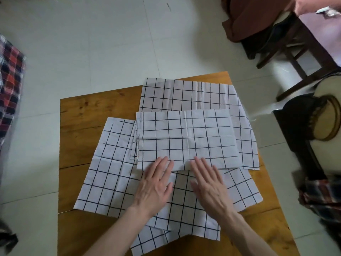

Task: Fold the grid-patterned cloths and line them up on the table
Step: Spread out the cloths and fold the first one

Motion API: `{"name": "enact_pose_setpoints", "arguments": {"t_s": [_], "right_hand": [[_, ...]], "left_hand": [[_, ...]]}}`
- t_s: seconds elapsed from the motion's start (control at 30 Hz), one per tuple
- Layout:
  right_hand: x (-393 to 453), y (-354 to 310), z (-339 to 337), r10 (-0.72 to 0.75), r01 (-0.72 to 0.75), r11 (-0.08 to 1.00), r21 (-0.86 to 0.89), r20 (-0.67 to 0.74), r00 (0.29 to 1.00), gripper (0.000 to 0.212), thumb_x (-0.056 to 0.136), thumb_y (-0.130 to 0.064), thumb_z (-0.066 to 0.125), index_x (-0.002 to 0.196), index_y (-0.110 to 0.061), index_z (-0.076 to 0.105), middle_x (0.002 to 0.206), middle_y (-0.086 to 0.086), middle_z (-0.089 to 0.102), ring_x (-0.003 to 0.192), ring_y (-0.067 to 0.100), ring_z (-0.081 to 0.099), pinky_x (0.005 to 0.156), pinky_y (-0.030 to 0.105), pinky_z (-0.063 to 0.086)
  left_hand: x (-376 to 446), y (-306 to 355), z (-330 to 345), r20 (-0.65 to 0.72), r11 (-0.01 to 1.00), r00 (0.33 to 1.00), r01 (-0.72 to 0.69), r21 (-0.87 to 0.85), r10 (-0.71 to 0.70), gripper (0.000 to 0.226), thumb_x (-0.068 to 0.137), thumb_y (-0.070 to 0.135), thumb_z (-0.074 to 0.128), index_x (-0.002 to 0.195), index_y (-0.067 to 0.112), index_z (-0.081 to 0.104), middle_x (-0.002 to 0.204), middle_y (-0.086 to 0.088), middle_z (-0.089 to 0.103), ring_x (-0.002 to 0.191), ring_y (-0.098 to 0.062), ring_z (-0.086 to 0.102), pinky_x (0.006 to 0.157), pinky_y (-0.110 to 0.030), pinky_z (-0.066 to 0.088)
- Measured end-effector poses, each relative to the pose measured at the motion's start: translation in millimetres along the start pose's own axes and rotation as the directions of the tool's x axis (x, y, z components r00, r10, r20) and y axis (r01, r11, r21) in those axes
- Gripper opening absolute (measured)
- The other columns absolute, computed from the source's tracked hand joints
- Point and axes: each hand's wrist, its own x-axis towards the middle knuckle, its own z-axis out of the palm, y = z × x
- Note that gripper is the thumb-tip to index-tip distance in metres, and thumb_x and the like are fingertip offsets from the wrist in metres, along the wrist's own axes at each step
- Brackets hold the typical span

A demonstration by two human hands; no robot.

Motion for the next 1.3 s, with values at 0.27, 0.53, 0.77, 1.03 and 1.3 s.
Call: {"name": "enact_pose_setpoints", "arguments": {"t_s": [0.27, 0.53, 0.77, 1.03, 1.3], "right_hand": [[3, -33, 27, -0.013, 0.017, 1.0, -0.024, 0.161, 0.987, 0.068, 0.111, -0.059, 0.018, 0.168, -0.024, 0.004, 0.176, -0.005, -0.001, 0.162, 0.016, -0.004, 0.126, 0.047, 0.005], [-10, -4, 14, 0.066, -0.059, 0.997, -0.046, 0.178, 0.982, 0.073, 0.109, -0.065, 0.017, 0.168, -0.026, -0.001, 0.176, -0.005, -0.007, 0.162, 0.017, -0.008, 0.127, 0.05, 0.003], [-28, 42, 4, 0.189, -0.182, 0.982, -0.059, 0.173, 0.967, 0.071, 0.107, -0.064, 0.01, 0.167, -0.028, -0.004, 0.175, -0.003, -0.015, 0.161, 0.017, -0.012, 0.128, 0.05, 0.002], [-43, 73, -4, 0.348, -0.346, 0.937, -0.034, 0.117, 0.93, 0.077, 0.105, -0.067, 0.009, 0.166, -0.025, -0.01, 0.174, -0.001, -0.02, 0.16, 0.015, -0.017, 0.131, 0.05, 0.0], [-24, 36, -7, 0.335, -0.334, 0.942, -0.039, 0.016, 0.942, 0.071, 0.109, -0.059, 0.015, 0.168, -0.022, 0.001, 0.176, 0.005, -0.008, 0.162, 0.021, -0.007, 0.131, 0.049, 0.003]], "left_hand": [[-11, 16, 28, 0.08, 0.995, 0.993, 0.082, 0.055, -0.086, 0.077, 0.099, 0.046, 0.031, 0.167, 0.017, 0.01, 0.175, -0.01, 0.002, 0.161, -0.032, 0.006, 0.123, -0.058, 0.018], [-14, 4, 30, 0.104, 0.992, 0.991, 0.074, 0.101, -0.085, 0.074, 0.105, 0.063, 0.024, 0.168, 0.028, 0.005, 0.176, 0.0, -0.002, 0.162, -0.03, 0.0, 0.124, -0.066, 0.014], [-15, 2, 30, 0.094, 0.992, 0.993, 0.066, 0.111, -0.077, 0.074, 0.105, 0.064, 0.026, 0.167, 0.03, 0.005, 0.176, 0.001, -0.004, 0.162, -0.031, -0.003, 0.123, -0.07, 0.011], [-16, 4, 29, 0.086, 0.993, 0.993, 0.074, 0.095, -0.082, 0.071, 0.105, 0.063, 0.023, 0.167, 0.03, 0.009, 0.176, 0.001, -0.001, 0.162, -0.031, -0.002, 0.123, -0.071, 0.009], [3, 48, 33, 0.013, 0.998, 0.998, 0.062, -0.025, -0.061, 0.07, 0.108, 0.056, 0.03, 0.167, 0.021, 0.016, 0.176, -0.005, 0.004, 0.162, -0.027, 0.0, 0.128, -0.055, 0.009]]}}
